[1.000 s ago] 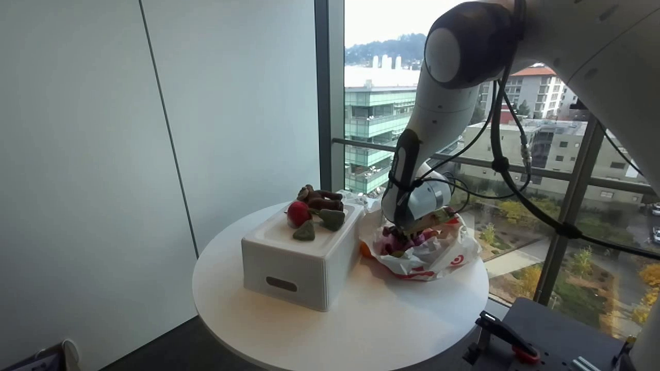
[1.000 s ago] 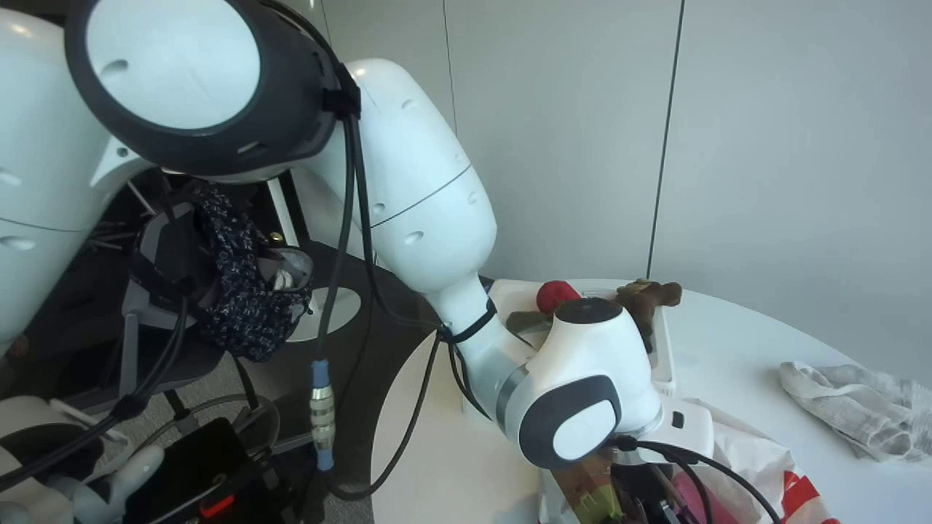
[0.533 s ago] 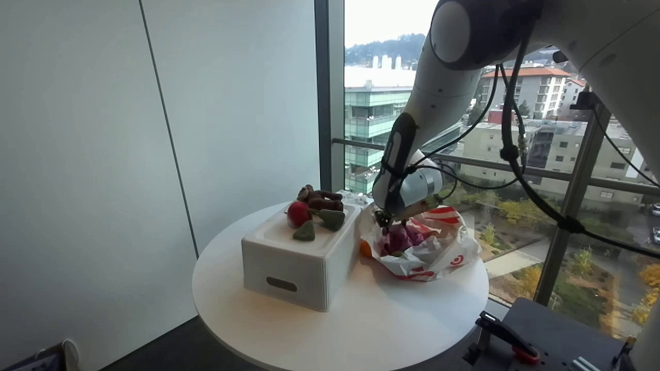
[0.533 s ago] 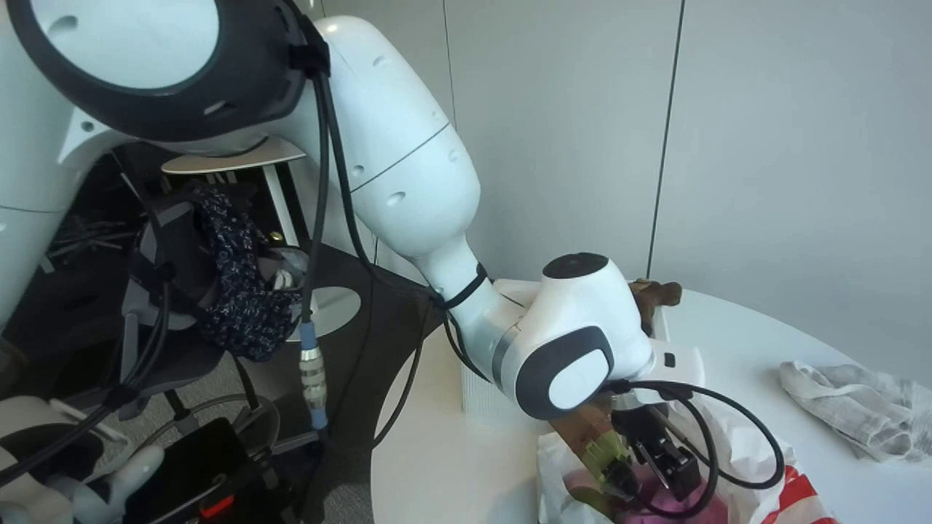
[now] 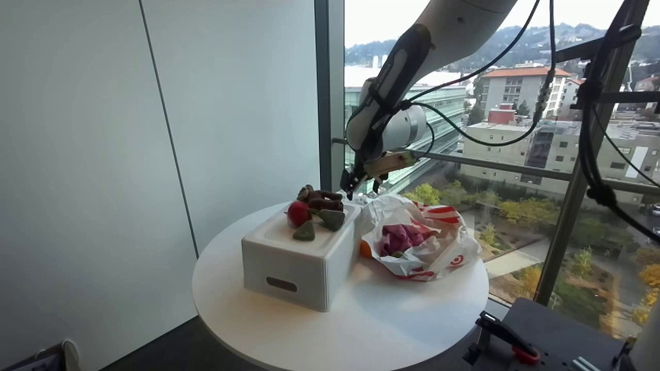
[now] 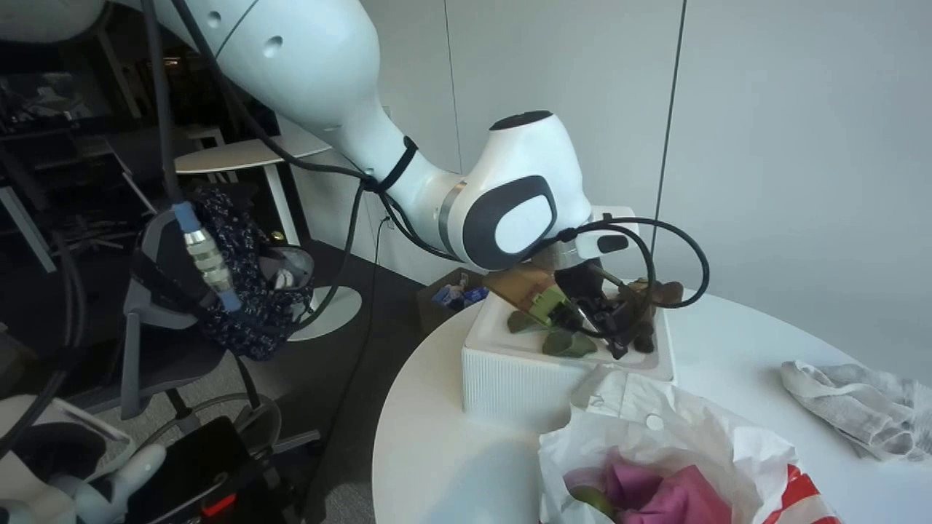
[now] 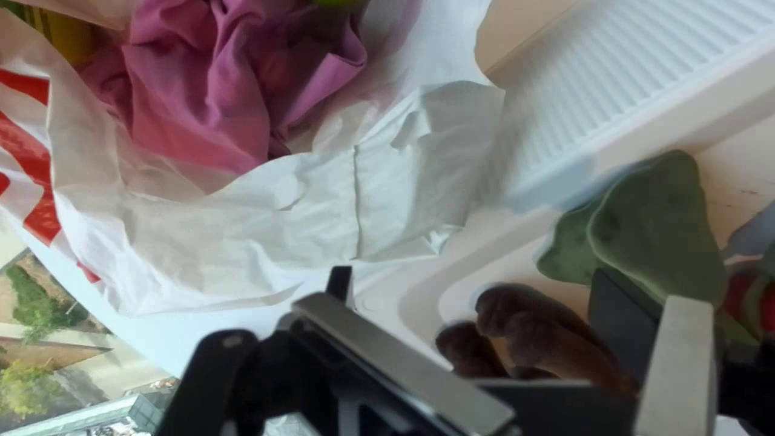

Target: Pick up the objects from the top of the white container and put them in the plastic bag.

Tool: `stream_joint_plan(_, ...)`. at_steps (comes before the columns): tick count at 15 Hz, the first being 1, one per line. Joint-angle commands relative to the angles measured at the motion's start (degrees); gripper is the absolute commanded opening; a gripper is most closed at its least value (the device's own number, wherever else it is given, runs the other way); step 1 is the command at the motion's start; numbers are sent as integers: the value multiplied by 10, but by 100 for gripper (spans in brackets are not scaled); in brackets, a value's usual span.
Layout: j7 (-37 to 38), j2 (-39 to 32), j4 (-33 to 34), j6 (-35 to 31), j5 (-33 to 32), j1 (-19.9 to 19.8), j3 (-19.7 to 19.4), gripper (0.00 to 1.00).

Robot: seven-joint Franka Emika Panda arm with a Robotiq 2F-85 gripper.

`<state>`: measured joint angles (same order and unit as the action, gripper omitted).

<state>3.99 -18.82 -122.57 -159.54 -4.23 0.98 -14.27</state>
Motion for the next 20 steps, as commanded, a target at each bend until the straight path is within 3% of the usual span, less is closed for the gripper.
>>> stream_joint_plan(1,-35,51,-36,6,38,-15,84,99)
stream_joint_plan(7,-38,-36,10,-62,68,4,170,100)
stream_joint_plan(13,-29,-121,79,-173,-21,61,119,100)
stream_joint_plan(20,-34,-135,127,-201,-23,70,83,100)
